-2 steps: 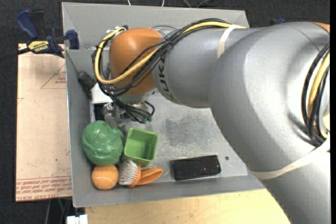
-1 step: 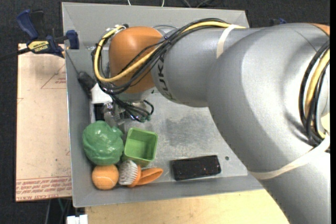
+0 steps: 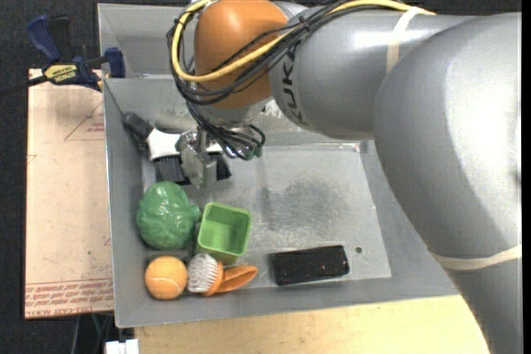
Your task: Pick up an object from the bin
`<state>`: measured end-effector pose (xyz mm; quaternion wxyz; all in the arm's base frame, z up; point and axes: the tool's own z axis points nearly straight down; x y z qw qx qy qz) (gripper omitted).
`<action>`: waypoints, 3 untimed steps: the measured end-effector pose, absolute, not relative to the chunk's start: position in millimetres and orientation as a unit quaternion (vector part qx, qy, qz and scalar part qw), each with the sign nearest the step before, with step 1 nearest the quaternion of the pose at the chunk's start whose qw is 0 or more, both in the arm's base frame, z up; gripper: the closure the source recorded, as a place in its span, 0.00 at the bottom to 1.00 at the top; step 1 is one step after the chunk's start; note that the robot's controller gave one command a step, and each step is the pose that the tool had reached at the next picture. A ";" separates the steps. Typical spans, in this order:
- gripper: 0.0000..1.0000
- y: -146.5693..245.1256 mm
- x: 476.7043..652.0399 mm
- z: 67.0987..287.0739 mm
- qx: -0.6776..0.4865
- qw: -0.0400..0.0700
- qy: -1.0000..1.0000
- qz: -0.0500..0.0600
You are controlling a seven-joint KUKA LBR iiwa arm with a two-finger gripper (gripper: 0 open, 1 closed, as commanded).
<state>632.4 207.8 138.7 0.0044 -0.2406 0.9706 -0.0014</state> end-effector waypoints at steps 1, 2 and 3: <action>0.00 241.1 604.0 69.0 -0.209 0.002 0.978 -0.005; 0.00 242.1 602.5 70.1 -0.209 0.001 0.978 -0.004; 0.00 218.0 598.3 94.3 -0.220 -0.004 0.976 -0.002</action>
Offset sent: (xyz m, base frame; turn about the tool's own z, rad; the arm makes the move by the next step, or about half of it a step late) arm 0.0000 0.0000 0.0000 0.0000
